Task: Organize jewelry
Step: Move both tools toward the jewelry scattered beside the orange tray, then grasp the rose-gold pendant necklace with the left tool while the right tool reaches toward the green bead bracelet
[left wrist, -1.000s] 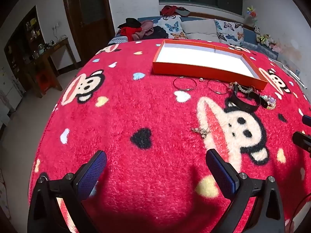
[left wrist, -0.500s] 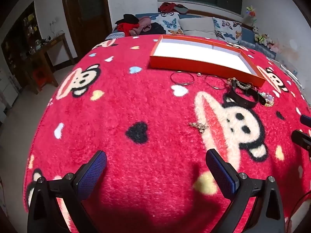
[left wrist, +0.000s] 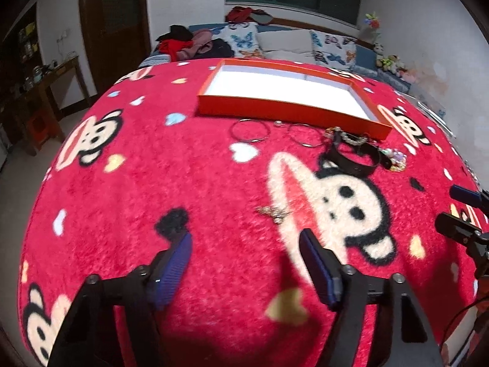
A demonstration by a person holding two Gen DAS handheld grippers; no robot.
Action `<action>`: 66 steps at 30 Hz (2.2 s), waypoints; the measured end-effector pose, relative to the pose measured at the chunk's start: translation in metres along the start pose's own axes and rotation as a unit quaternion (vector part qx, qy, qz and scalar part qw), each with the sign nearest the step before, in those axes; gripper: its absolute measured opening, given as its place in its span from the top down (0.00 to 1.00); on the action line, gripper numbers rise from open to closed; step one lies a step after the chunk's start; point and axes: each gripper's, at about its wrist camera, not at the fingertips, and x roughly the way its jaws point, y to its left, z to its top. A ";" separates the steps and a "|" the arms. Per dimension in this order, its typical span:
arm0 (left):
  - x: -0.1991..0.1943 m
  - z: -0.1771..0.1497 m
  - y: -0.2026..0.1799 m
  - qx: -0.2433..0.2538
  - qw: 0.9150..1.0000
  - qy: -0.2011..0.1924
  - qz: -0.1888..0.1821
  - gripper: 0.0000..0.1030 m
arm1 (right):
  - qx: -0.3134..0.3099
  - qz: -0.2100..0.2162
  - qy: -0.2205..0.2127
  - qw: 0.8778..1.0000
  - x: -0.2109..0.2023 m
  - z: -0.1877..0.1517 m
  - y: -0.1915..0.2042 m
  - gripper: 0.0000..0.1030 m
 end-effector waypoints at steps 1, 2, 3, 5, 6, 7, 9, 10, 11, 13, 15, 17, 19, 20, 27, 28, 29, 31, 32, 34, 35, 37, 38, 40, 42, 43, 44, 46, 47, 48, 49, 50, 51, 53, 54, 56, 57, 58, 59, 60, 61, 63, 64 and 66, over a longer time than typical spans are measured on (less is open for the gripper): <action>0.002 0.001 -0.002 0.003 1.000 0.000 -0.007 0.35 | 0.000 0.001 0.000 1.000 0.000 0.000 0.000 0.02; 0.004 0.002 -0.005 0.006 1.000 0.000 -0.013 0.40 | 0.000 0.002 0.000 1.000 0.001 0.000 0.000 0.02; 0.005 0.003 -0.006 0.009 1.000 0.000 -0.020 0.45 | 0.001 0.003 0.001 1.000 0.002 0.000 -0.001 0.02; 0.010 0.005 -0.010 0.017 0.999 0.002 -0.030 0.55 | 0.003 0.006 0.003 1.000 0.004 0.001 -0.002 0.02; 0.012 0.006 -0.011 0.019 0.999 0.004 -0.033 0.61 | 0.004 0.007 0.003 1.000 0.005 0.001 -0.002 0.02; 0.015 0.007 -0.011 0.019 0.999 0.005 -0.036 0.62 | 0.006 0.009 0.004 1.000 0.006 0.001 -0.003 0.02; 0.018 0.008 -0.012 0.019 0.999 0.005 -0.043 0.70 | 0.009 0.011 0.006 1.000 0.008 0.001 -0.005 0.02; 0.019 0.008 -0.012 0.020 0.999 0.004 -0.046 0.71 | 0.011 0.013 0.007 1.000 0.009 0.001 -0.006 0.02; 0.021 0.008 -0.013 0.022 0.999 0.003 -0.048 0.75 | 0.012 0.014 0.008 1.000 0.009 0.002 -0.007 0.02; 0.022 0.010 -0.015 0.028 0.998 0.001 -0.048 0.78 | 0.015 0.016 0.010 1.000 0.012 0.003 -0.008 0.02; 0.024 0.012 -0.017 0.035 0.998 -0.002 -0.047 0.79 | 0.017 0.019 0.011 1.000 0.013 0.004 -0.009 0.02; 0.025 0.012 -0.017 0.039 0.998 -0.003 -0.048 0.79 | 0.018 0.022 0.013 0.999 0.016 0.005 -0.009 0.02; 0.026 0.012 -0.018 0.044 0.998 -0.002 -0.047 0.79 | 0.018 0.024 0.015 0.999 0.018 0.005 -0.009 0.02; 0.027 0.012 -0.019 0.046 0.998 -0.002 -0.046 0.80 | 0.019 0.026 0.016 0.999 0.019 0.005 -0.009 0.02; 0.032 0.013 -0.019 0.057 0.997 -0.004 -0.044 0.88 | 0.024 0.033 0.021 0.999 0.025 0.007 -0.012 0.02; 0.032 0.014 -0.019 0.060 0.997 -0.006 -0.043 0.88 | 0.025 0.034 0.022 0.999 0.026 0.007 -0.013 0.02; 0.032 0.013 -0.019 0.061 0.997 -0.008 -0.043 0.88 | 0.025 0.035 0.023 0.999 0.027 0.007 -0.013 0.02; 0.031 0.012 -0.020 0.065 0.997 -0.011 -0.041 0.89 | 0.024 0.037 0.025 0.999 0.028 0.008 -0.013 0.03; 0.030 0.011 -0.020 0.068 0.997 -0.013 -0.038 0.89 | 0.024 0.038 0.026 0.999 0.029 0.008 -0.013 0.03; 0.028 0.010 -0.022 0.070 0.997 -0.017 -0.039 0.89 | 0.023 0.040 0.026 0.999 0.029 0.008 -0.013 0.05; 0.026 0.010 -0.022 0.070 0.997 -0.019 -0.041 0.89 | 0.022 0.040 0.027 0.999 0.030 0.009 -0.012 0.05; 0.021 0.010 -0.021 0.066 0.997 -0.023 -0.045 0.89 | 0.017 0.042 0.026 0.999 0.030 0.010 -0.011 0.07; 0.018 0.011 -0.020 0.062 0.997 -0.025 -0.049 0.89 | 0.015 0.042 0.026 0.999 0.031 0.010 -0.010 0.07; 0.012 0.013 -0.018 0.056 0.997 -0.032 -0.054 0.89 | 0.013 0.042 0.026 0.999 0.031 0.011 -0.010 0.09; 0.004 0.015 -0.015 0.052 0.996 -0.039 -0.059 0.89 | 0.009 0.045 0.026 0.999 0.032 0.014 -0.010 0.12; 0.000 0.017 -0.014 0.050 0.996 -0.044 -0.062 0.89 | 0.005 0.046 0.026 0.999 0.033 0.015 -0.010 0.13; -0.004 0.019 -0.013 0.049 0.996 -0.048 -0.063 0.89 | 0.002 0.047 0.025 0.999 0.033 0.017 -0.009 0.13; -0.011 0.022 -0.011 0.049 0.995 -0.057 -0.064 0.89 | -0.007 0.051 0.021 0.998 0.034 0.022 -0.009 0.14; -0.014 0.023 -0.011 0.050 0.995 -0.059 -0.064 0.89 | -0.011 0.053 0.019 0.998 0.034 0.025 -0.009 0.14; -0.016 0.024 -0.011 0.050 0.995 -0.062 -0.065 0.89 | -0.014 0.057 0.018 0.998 0.035 0.028 -0.009 0.14; -0.019 0.025 -0.010 0.049 0.995 -0.064 -0.066 0.89 | -0.016 0.064 0.017 0.998 0.035 0.032 -0.009 0.15; -0.020 0.026 -0.010 0.049 0.994 -0.066 -0.066 0.89 | -0.017 0.068 0.015 0.997 0.035 0.034 -0.008 0.15; -0.022 0.026 -0.010 0.048 0.994 -0.067 -0.067 0.89 | -0.018 0.076 0.012 0.997 0.036 0.038 -0.009 0.15; -0.024 0.027 -0.009 0.046 0.994 -0.068 -0.070 0.89 | -0.017 0.082 0.010 0.996 0.038 0.044 -0.009 0.18; -0.023 0.027 -0.009 0.046 0.994 -0.068 -0.071 0.89 | -0.017 0.083 0.010 0.996 0.039 0.046 -0.009 0.20; -0.024 0.028 -0.008 0.045 0.994 -0.068 -0.072 0.89 | -0.019 0.089 0.009 0.996 0.043 0.053 -0.007 0.24; -0.023 0.028 -0.008 0.045 0.994 -0.067 -0.072 0.89 | -0.022 0.090 0.009 0.996 0.046 0.056 -0.006 0.26; -0.023 0.028 -0.007 0.044 0.994 -0.067 -0.073 0.89 | -0.024 0.089 0.009 0.996 0.048 0.058 -0.005 0.27; -0.024 0.029 -0.006 0.044 0.994 -0.068 -0.074 0.89 | -0.028 0.087 0.010 0.996 0.050 0.060 -0.004 0.28; -0.025 0.028 -0.006 0.045 0.994 -0.068 -0.074 0.89 | -0.031 0.086 0.011 0.996 0.053 0.063 -0.003 0.30; -0.025 0.028 -0.006 0.045 0.994 -0.069 -0.073 0.89 | -0.033 0.084 0.014 0.996 0.057 0.067 -0.002 0.33; -0.026 0.028 -0.006 0.045 0.994 -0.069 -0.073 0.89 | -0.032 0.086 0.019 0.996 0.062 0.071 -0.004 0.38; -0.026 0.027 -0.004 0.044 0.994 -0.069 -0.072 0.89 | -0.033 0.090 0.021 0.995 0.064 0.074 -0.003 0.41; -0.026 0.027 -0.004 0.042 0.994 -0.068 -0.071 0.89 | -0.035 0.091 0.024 0.995 0.067 0.076 -0.003 0.42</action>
